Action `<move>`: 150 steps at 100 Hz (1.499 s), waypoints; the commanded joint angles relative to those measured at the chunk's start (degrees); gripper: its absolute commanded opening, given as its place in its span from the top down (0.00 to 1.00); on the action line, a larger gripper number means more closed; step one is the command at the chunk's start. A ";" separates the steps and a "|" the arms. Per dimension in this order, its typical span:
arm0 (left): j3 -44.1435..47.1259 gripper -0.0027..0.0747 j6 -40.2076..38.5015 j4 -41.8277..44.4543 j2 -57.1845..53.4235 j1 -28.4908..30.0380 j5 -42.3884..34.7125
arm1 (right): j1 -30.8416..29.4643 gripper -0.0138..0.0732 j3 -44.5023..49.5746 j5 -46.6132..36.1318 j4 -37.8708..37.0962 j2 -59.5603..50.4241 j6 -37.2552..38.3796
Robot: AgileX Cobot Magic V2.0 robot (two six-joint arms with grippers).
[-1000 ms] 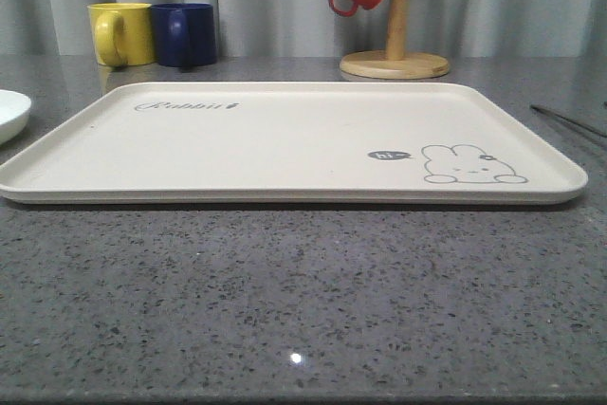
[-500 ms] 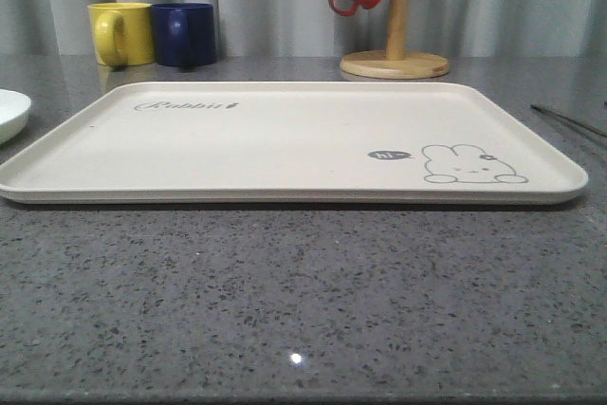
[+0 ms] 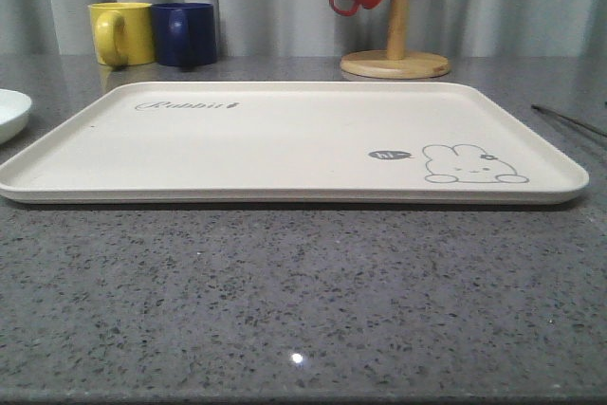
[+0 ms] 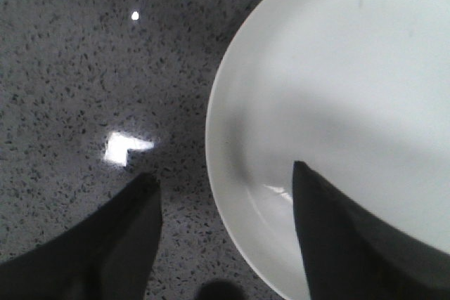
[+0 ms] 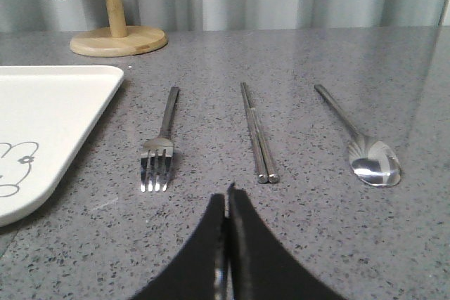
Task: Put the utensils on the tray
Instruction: 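Grip the plate rim with the left gripper and lift it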
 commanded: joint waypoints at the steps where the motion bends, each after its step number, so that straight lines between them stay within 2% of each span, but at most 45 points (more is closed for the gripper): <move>1: -3.30 0.45 -0.55 0.25 1.29 0.17 1.73 | 0.13 0.92 0.01 -4.46 -0.79 -1.11 -0.46; 35: -4.48 0.47 -0.55 -0.15 8.50 0.17 2.15 | 0.13 0.92 0.01 -4.46 -0.79 -1.11 -0.46; 42: -4.54 0.55 -0.55 -0.15 8.50 0.17 2.15 | 0.13 0.92 0.01 -4.46 -0.79 -1.11 -0.46; 53: -4.54 0.75 -0.55 -0.15 8.50 0.17 2.15 | 0.13 0.92 0.01 -4.46 -0.79 -1.11 -0.46; 69: -4.80 0.99 -0.55 -0.15 8.50 0.17 2.03 | 0.13 0.92 0.01 -4.46 -0.79 -1.11 -0.46; 85: -7.42 0.99 -0.55 -0.49 8.13 0.17 2.03 | 0.13 0.92 0.01 -4.46 -0.79 -1.11 -0.46; 98: -11.66 0.99 -0.18 -5.74 5.87 0.17 0.49 | 0.13 0.92 0.01 -4.46 -0.79 -1.11 -0.46; 111: -14.98 0.99 4.00 -17.38 3.58 0.17 -1.41 | 0.13 0.92 0.01 -4.46 -0.79 -1.11 -0.46; 122: -16.40 0.99 13.45 -30.91 2.65 -0.25 -1.05 | 0.13 0.92 0.01 -4.46 -0.79 -1.11 -0.46; 129: -16.62 0.99 17.51 -36.04 2.56 -1.43 -0.16 | 0.13 0.92 0.01 -4.46 -0.79 -1.11 -0.46; 137: -16.62 0.99 19.20 -36.61 2.56 -4.05 0.79 | 0.13 0.92 0.01 -4.46 -0.79 -1.11 -0.46; 150: -16.62 0.99 19.31 -32.94 3.18 -10.73 2.25 | 0.13 0.92 0.01 -4.46 -0.79 -1.11 -0.46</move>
